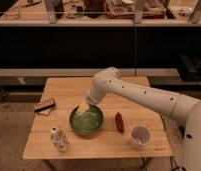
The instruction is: Pick up the ceramic bowl
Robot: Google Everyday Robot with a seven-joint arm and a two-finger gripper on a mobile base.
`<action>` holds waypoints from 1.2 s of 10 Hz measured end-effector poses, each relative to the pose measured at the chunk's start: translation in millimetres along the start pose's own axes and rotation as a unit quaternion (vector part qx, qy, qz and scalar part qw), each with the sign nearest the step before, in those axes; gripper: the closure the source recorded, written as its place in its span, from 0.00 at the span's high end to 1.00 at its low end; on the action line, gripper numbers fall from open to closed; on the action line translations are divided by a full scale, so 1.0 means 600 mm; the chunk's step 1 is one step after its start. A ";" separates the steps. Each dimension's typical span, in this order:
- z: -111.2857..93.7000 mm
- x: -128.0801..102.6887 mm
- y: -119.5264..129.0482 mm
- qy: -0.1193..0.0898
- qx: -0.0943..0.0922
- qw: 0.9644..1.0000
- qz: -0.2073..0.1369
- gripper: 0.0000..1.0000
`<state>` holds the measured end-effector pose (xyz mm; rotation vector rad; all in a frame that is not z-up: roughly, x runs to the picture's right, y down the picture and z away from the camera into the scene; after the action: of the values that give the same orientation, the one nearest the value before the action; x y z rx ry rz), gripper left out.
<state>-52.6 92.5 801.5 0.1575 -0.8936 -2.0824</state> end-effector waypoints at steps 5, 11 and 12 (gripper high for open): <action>0.023 -0.113 0.099 -0.089 0.027 0.974 0.206 0.80; 0.053 -0.042 0.085 -0.029 0.079 0.973 0.216 0.80; 0.062 -0.044 0.083 -0.031 0.079 0.973 0.215 0.80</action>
<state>-18.3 113.0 856.1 -0.0185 -1.0307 -1.6230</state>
